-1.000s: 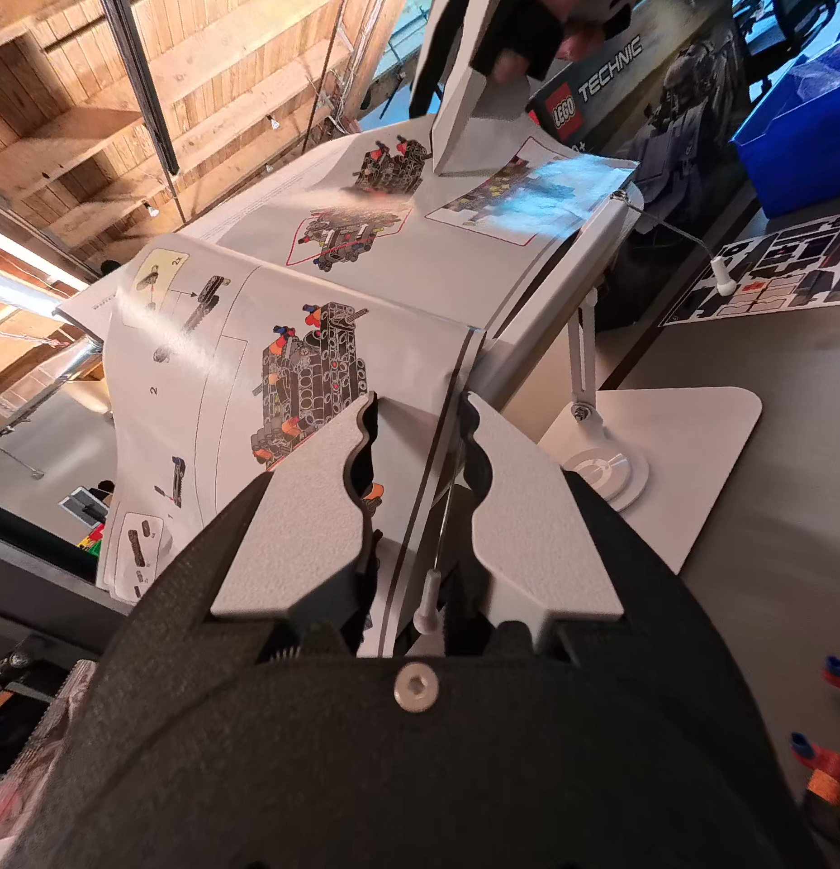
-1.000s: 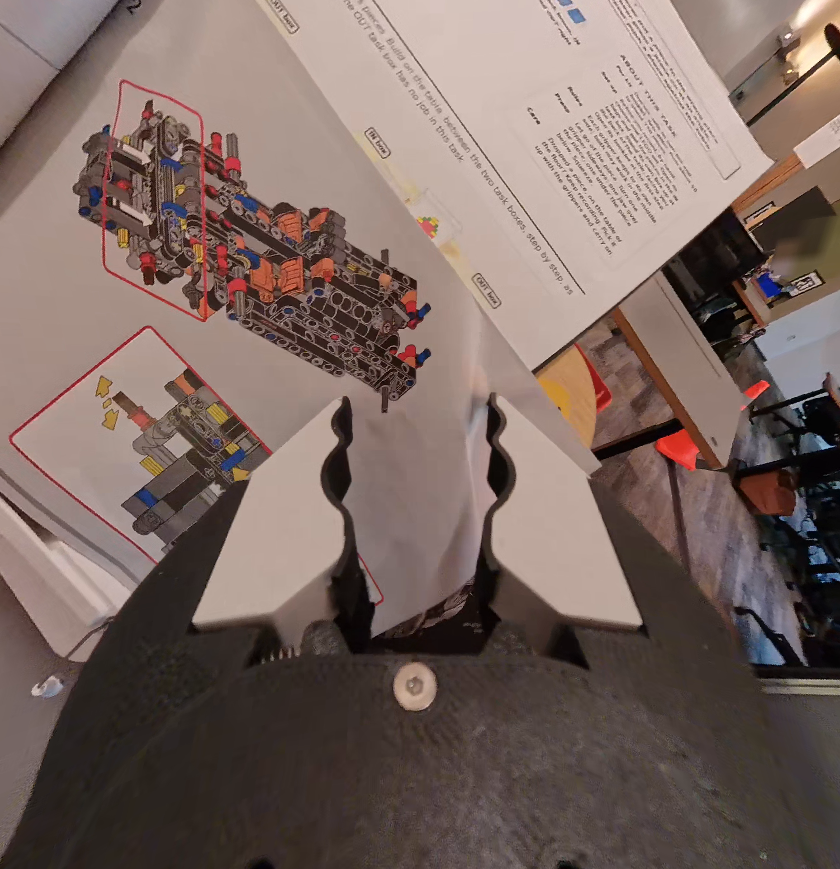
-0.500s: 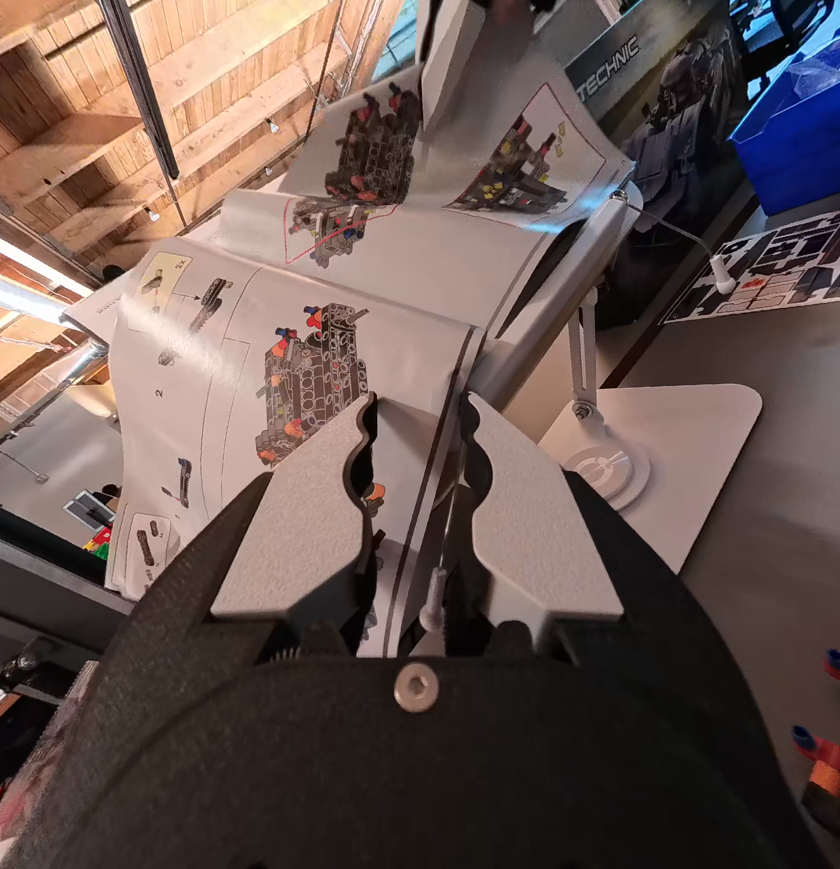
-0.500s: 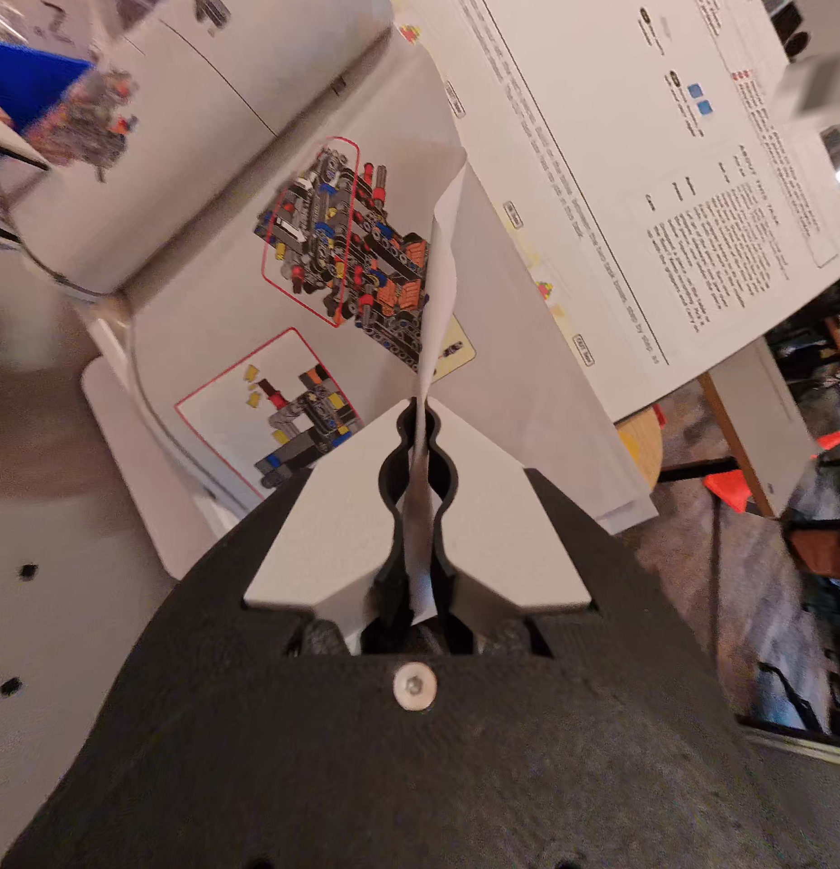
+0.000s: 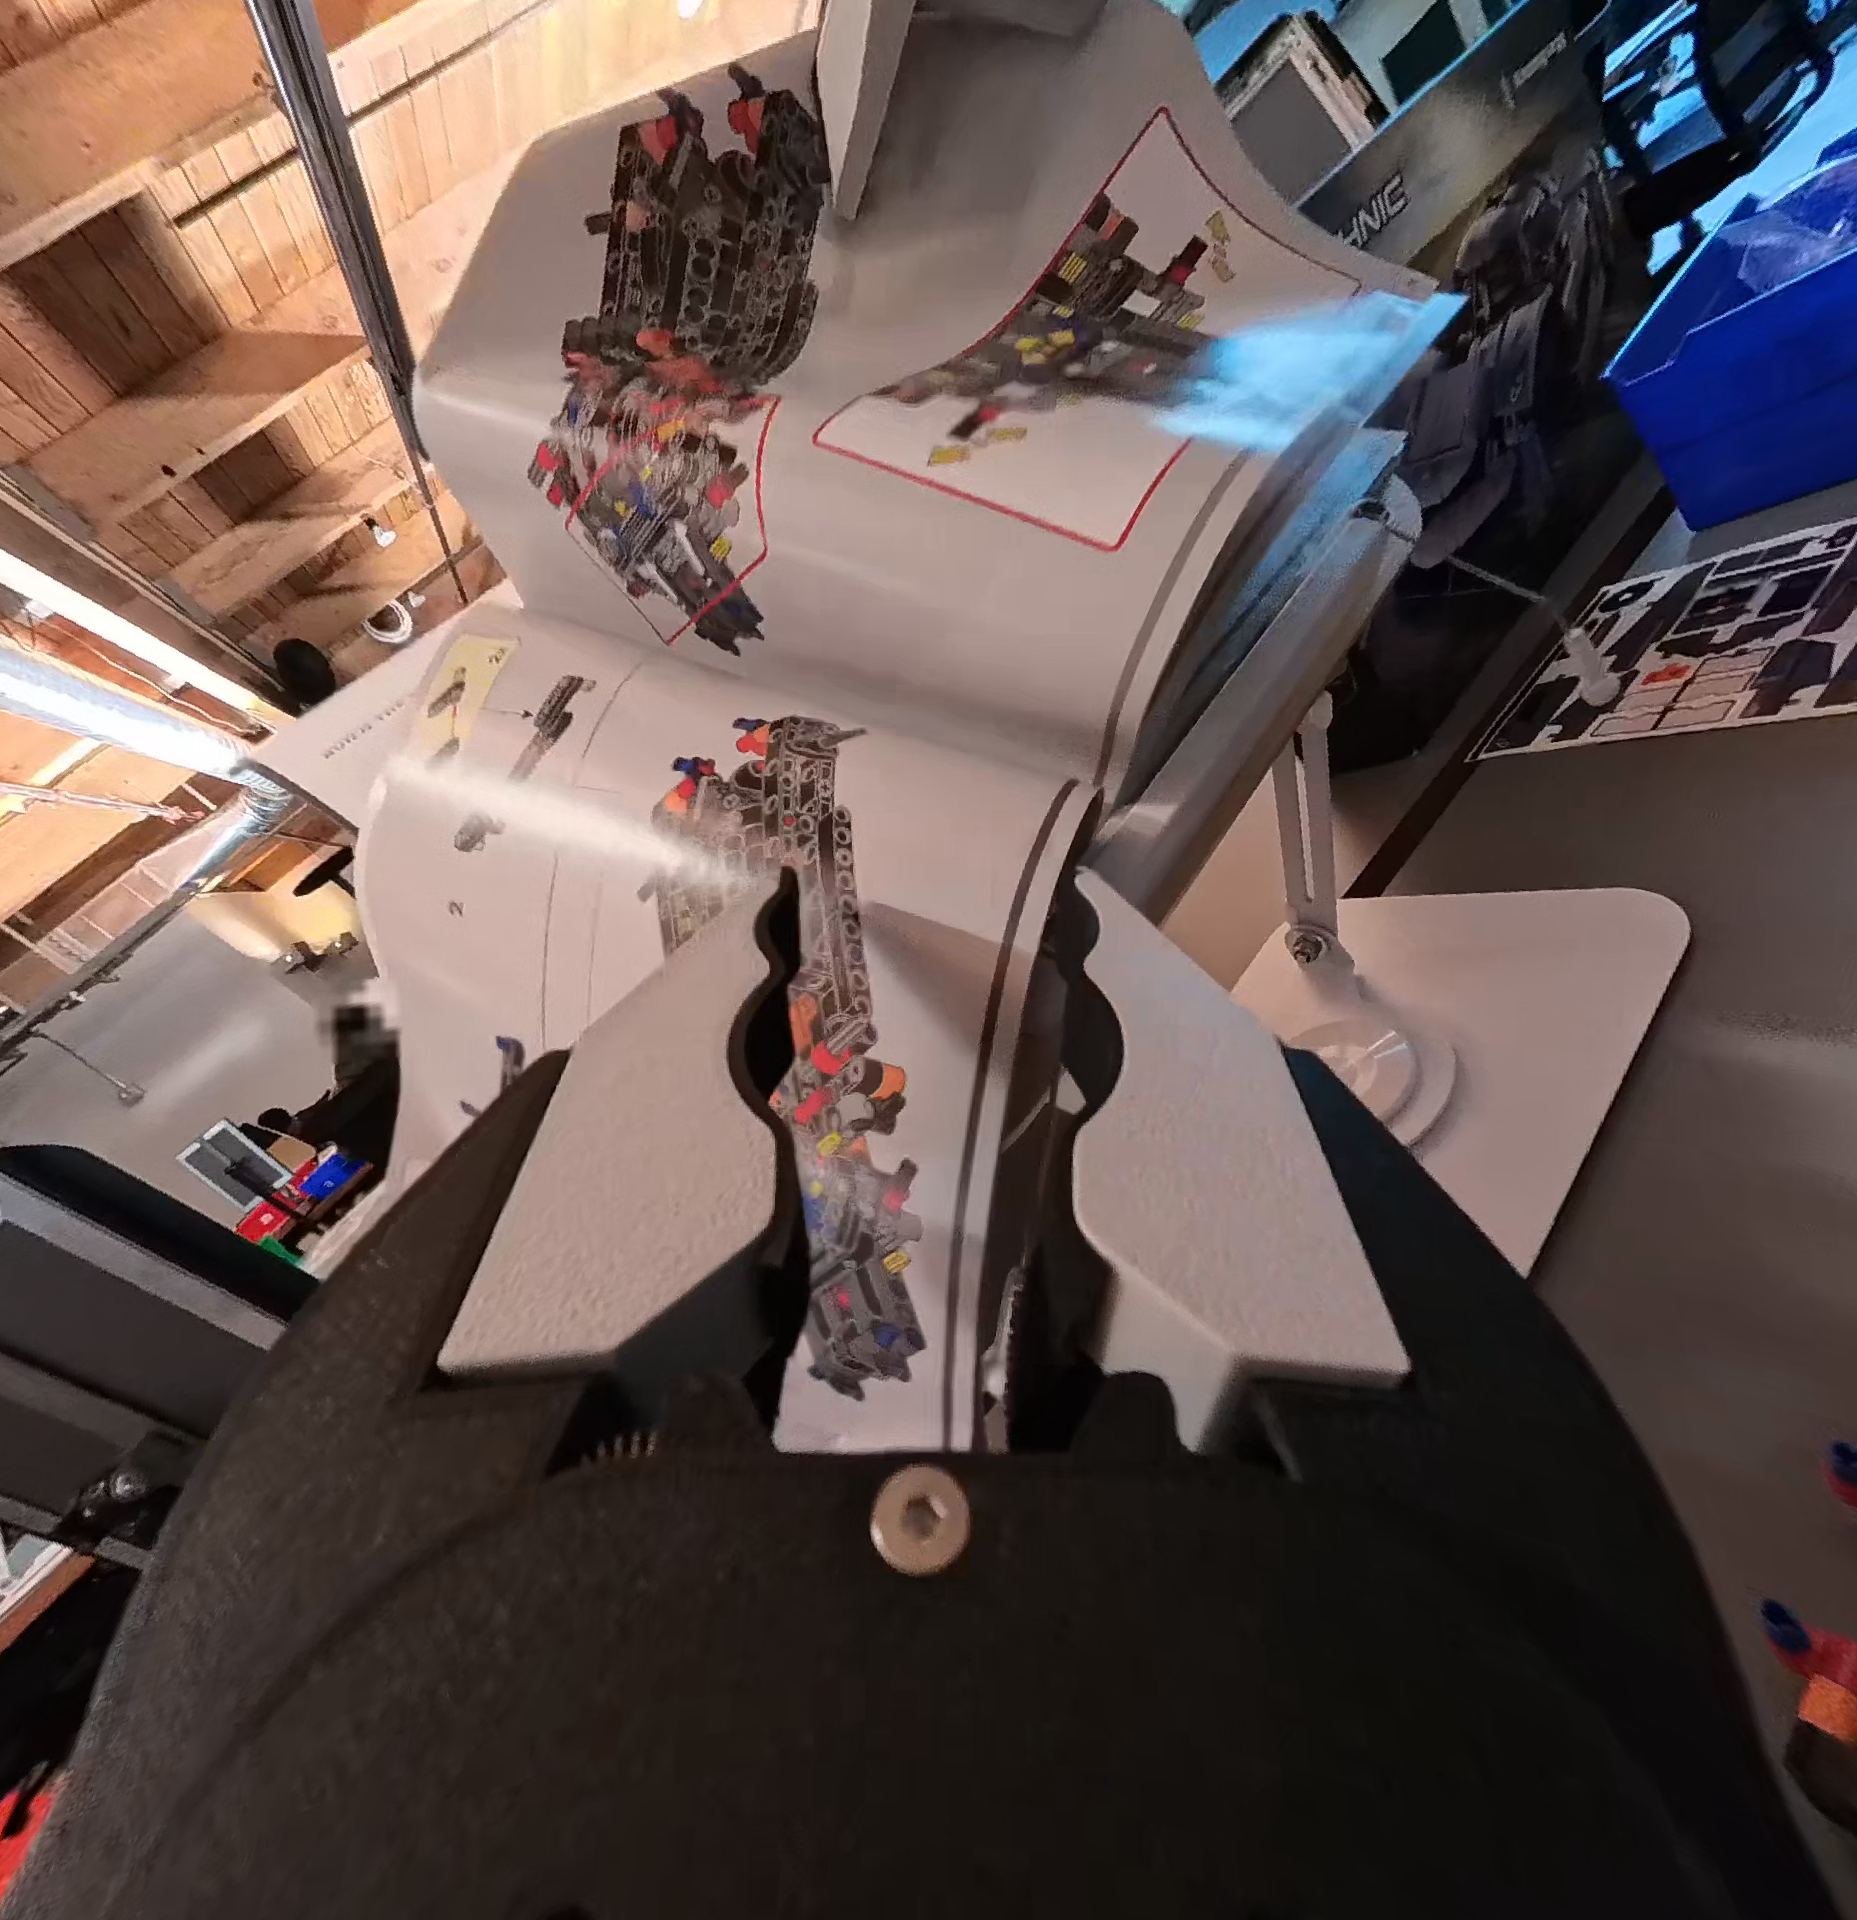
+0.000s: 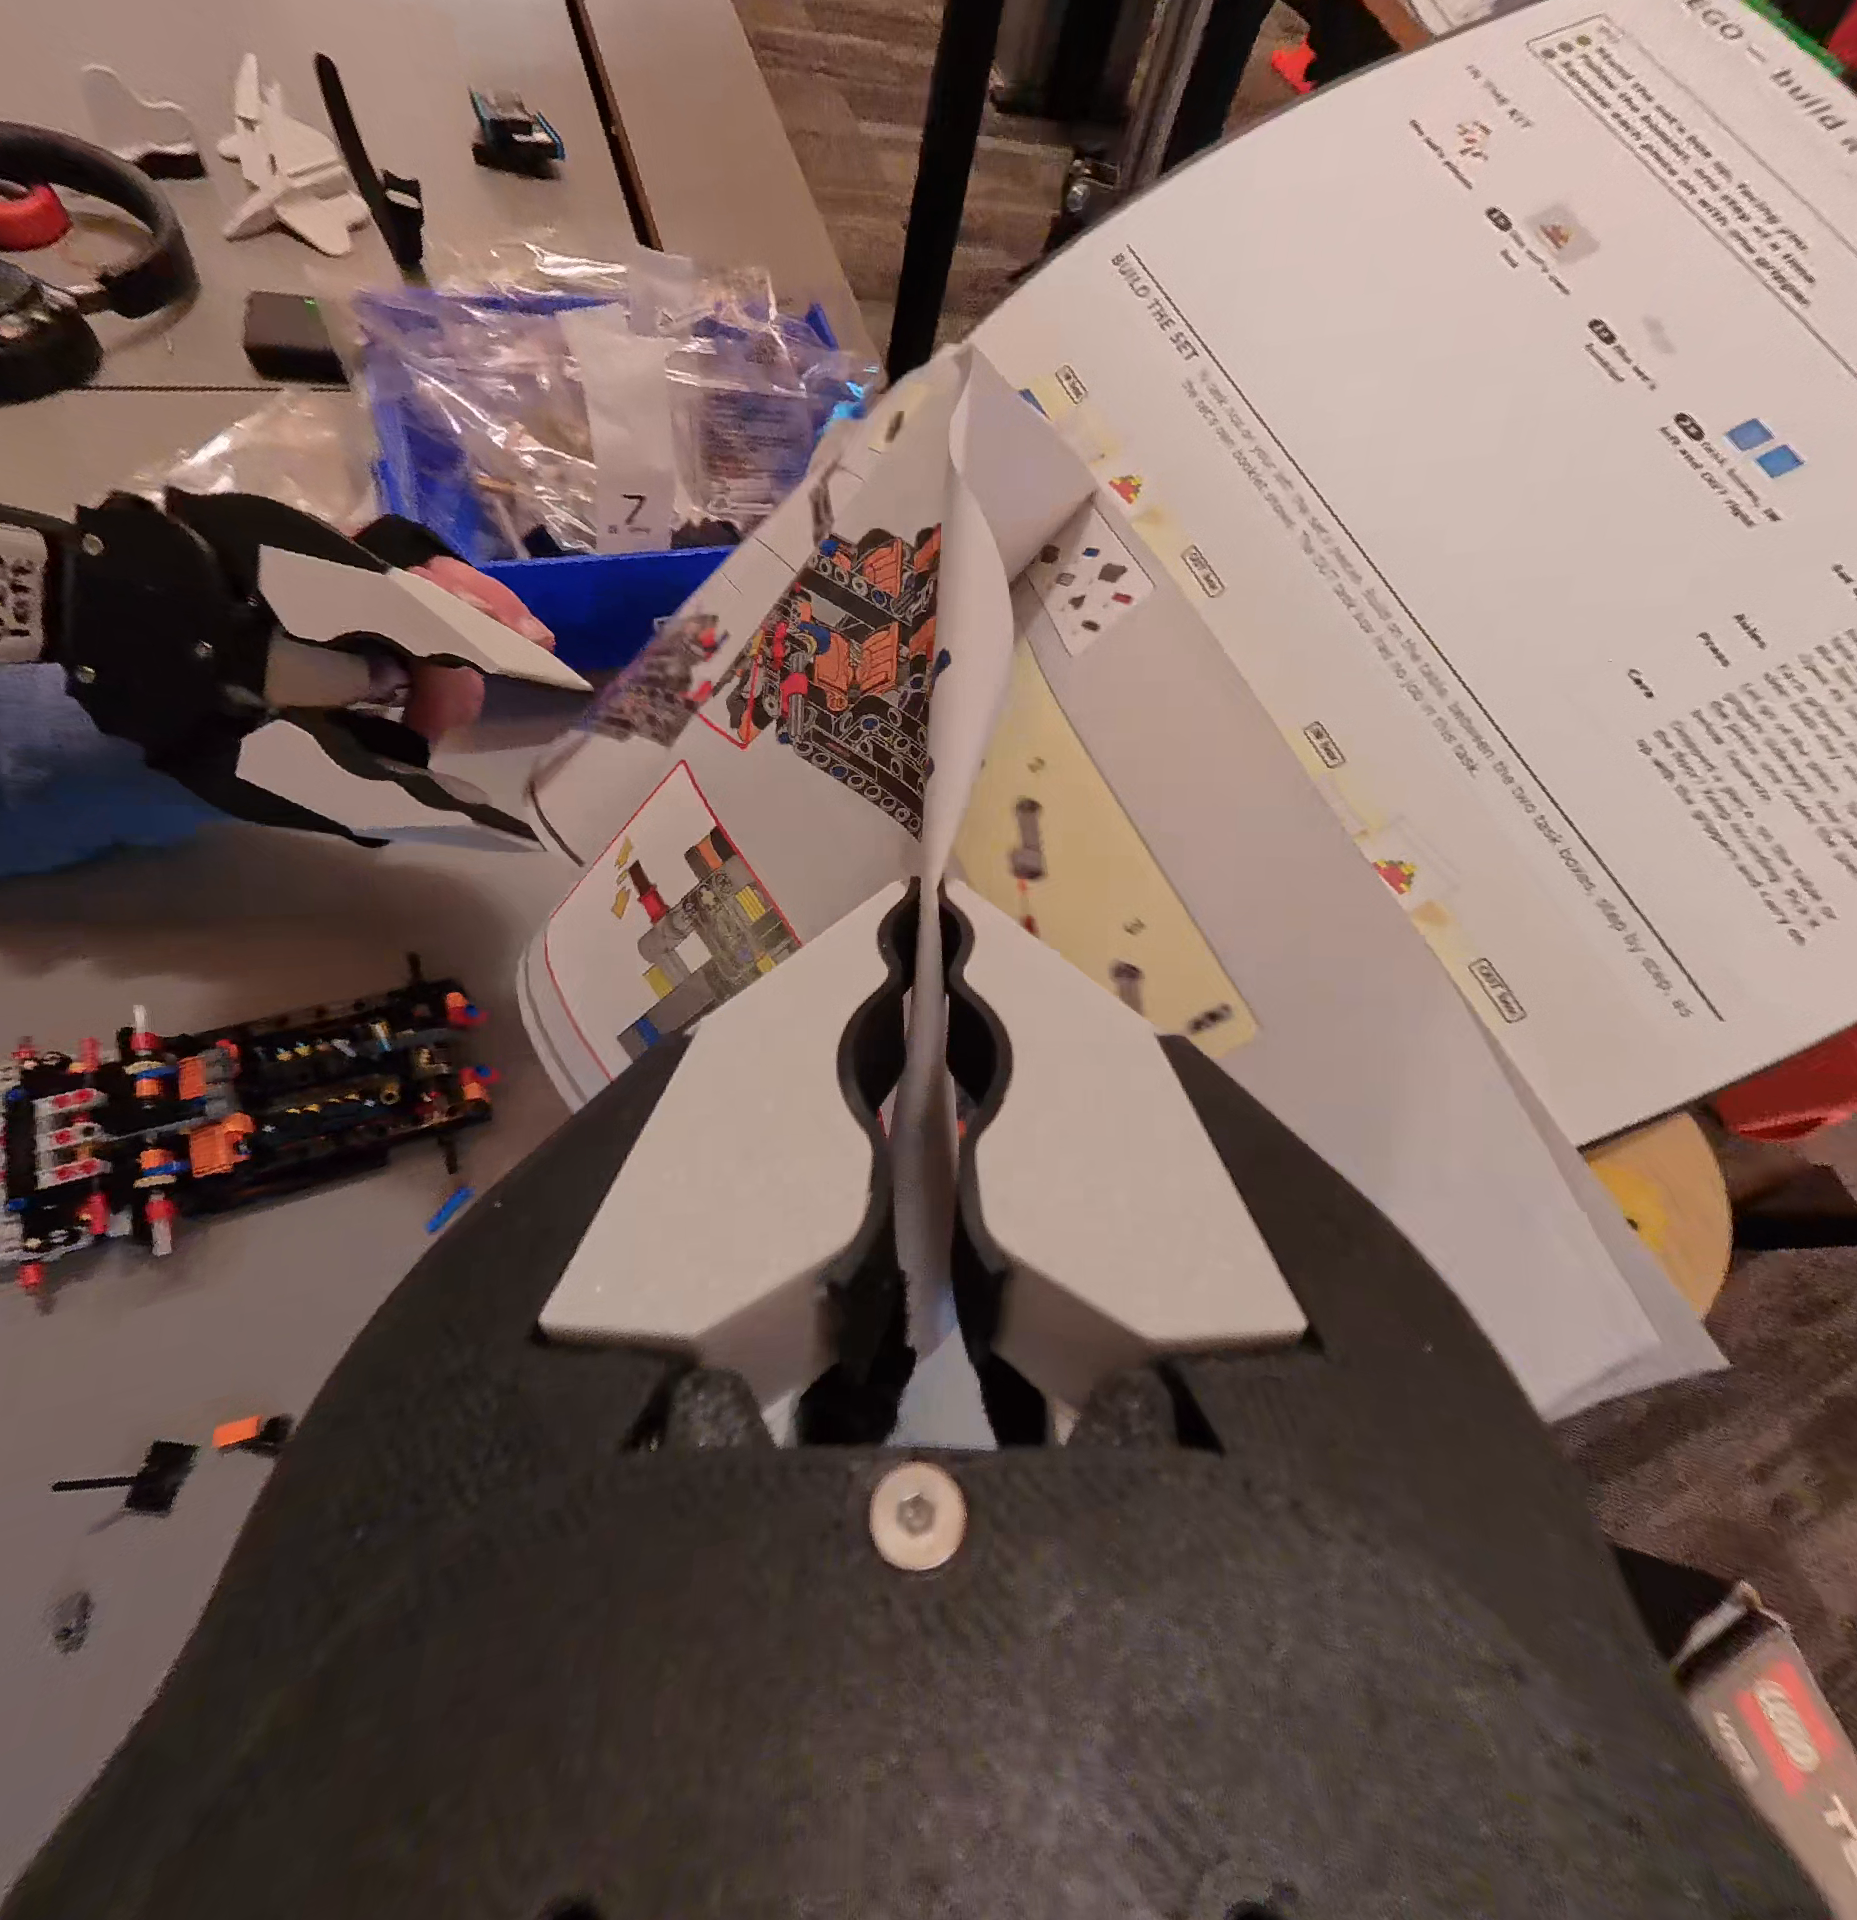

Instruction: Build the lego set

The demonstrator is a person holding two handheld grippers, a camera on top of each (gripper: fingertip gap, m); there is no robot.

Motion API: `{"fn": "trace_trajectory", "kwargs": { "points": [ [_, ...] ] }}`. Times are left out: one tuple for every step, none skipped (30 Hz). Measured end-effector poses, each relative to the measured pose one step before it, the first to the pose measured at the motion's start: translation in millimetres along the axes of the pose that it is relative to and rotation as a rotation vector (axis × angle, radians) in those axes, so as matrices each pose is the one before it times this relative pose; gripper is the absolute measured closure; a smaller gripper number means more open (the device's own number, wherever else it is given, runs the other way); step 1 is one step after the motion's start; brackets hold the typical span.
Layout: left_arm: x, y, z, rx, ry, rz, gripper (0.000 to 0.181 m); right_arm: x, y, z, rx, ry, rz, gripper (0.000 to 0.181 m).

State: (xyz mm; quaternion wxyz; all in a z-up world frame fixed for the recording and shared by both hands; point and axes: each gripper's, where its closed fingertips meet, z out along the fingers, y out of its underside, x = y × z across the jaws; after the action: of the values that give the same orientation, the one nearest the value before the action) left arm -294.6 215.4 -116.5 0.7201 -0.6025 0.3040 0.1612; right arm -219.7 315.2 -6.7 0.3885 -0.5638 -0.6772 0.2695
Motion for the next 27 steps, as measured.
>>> {"fn": "trace_trajectory", "kwargs": {
  "points": [
    [0.00,-2.97,-0.80,0.0106,-0.0029,0.0033,0.132,-2.81,-1.96,0.52,0.0022,-0.0129,0.0075,0.181],
    [-0.05,-3.93,-0.82,0.0115,-0.0042,0.0039,0.128,-2.42,-1.57,0.60,-0.0006,-0.0091,0.0048,0.181],
    [0.97,-4.63,-0.39,0.0103,0.0008,0.0058,0.124,-2.62,-1.49,0.74,-0.0012,-0.0080,0.0024,0.181],
    [1.45,-5.50,-0.13,0.0084,0.0024,0.0085,0.118,-2.61,-2.05,0.75,0.0012,-0.0089,0.0013,0.181],
    [-0.10,-6.77,-0.13,0.0121,-0.0093,0.0113,0.114,-2.55,-2.32,0.65,0.0029,-0.0073,-0.0005,0.181],
    [-0.98,-7.63,-0.11,0.0140,-0.0168,0.0098,0.110,-2.07,-2.33,0.82,0.0026,-0.0053,0.0011,0.181],
    [0.33,-7.95,0.19,0.0146,-0.0097,0.0085,0.107,-2.08,-2.44,0.82,0.0031,-0.0061,0.0028,0.181],
    [1.57,-7.11,0.36,0.0097,-0.0046,0.0116,0.105,-2.15,-2.79,0.99,0.0055,-0.0067,0.0012,0.181],
    [1.23,-5.58,0.91,0.0026,-0.0088,0.0130,0.105,-1.99,-2.62,1.08,0.0044,-0.0051,0.0005,0.181],
    [2.04,-3.80,1.46,-0.0022,-0.0048,0.0120,0.105,-1.89,-2.22,1.13,0.0018,-0.0063,0.0012,0.181],
    [2.35,-2.09,1.84,-0.0098,-0.0037,0.0130,0.104,-2.12,-2.23,1.18,0.0027,-0.0075,0.0004,0.181],
    [0.68,-1.00,1.86,-0.0118,-0.0143,0.0137,0.104,-1.76,-1.96,0.91,0.0027,-0.0041,-0.0016,0.181],
    [0.81,-1.16,1.55,-0.0053,-0.0102,0.0100,0.105,-1.20,-1.63,0.83,0.0002,-0.0016,-0.0017,0.181],
    [0.11,-1.05,1.43,-0.0022,-0.0104,0.0027,0.105,-1.38,-1.26,0.74,-0.0002,-0.0030,0.0001,0.181],
    [-0.32,-0.57,1.56,-0.0026,-0.0100,-0.0034,0.106,-1.13,-1.39,0.67,0.0008,-0.0029,-0.0003,0.181],
    [-0.79,-0.07,1.35,-0.0043,-0.0116,-0.0036,0.107,-0.88,-0.90,0.59,-0.0003,-0.0005,-0.0015,0.181],
    [-1.45,-0.30,0.87,-0.0010,-0.0151,0.0009,0.109,-0.49,-0.39,0.49,-0.0020,0.0009,-0.0006,0.181],
    [0.02,-0.76,0.28,0.0031,-0.0040,0.0048,0.111,-0.62,-0.46,0.27,-0.0008,-0.0003,-0.0001,0.181],
    [0.41,-0.69,-0.06,0.0024,0.0001,0.0043,0.112,-0.70,-0.56,0.22,0.0010,-0.0019,0.0001,0.181],
    [-0.73,-1.00,-0.66,0.0036,-0.0069,0.0033,0.115,-0.32,-0.21,0.15,0.0009,-0.0011,0.0013,0.181],
    [-0.35,-1.31,-0.75,0.0053,-0.0046,0.0062,0.117,-0.18,-0.14,0.13,0.0006,-0.0005,0.0017,0.181],
    [0.38,-1.04,-0.57,0.0035,0.0000,0.0060,0.120,-0.27,-0.16,0.24,0.0015,-0.0019,0.0015,0.181],
    [0.34,-0.70,-0.52,0.0015,-0.0009,0.0049,0.123,-0.05,-0.28,0.21,0.0020,-0.0016,0.0020,0.181],
    [0.05,-1.16,-0.85,0.0045,-0.0046,0.0072,0.126,0.22,-0.19,0.39,0.0014,-0.0002,0.0023,0.181],
    [0.78,-1.72,-1.30,0.0101,-0.0013,0.0100,0.131,0.03,-0.22,0.25,0.0014,-0.0018,0.0020,0.181],
    [0.60,-2.25,-1.46,0.0114,-0.0040,0.0119,0.137,-0.34,-0.30,0.37,0.0022,-0.0033,0.0013,0.181],
    [0.25,-2.06,-1.27,0.0090,-0.0053,0.0132,0.142,-0.32,-0.30,0.42,0.0017,-0.0025,0.0014,0.181]
  ]
}}
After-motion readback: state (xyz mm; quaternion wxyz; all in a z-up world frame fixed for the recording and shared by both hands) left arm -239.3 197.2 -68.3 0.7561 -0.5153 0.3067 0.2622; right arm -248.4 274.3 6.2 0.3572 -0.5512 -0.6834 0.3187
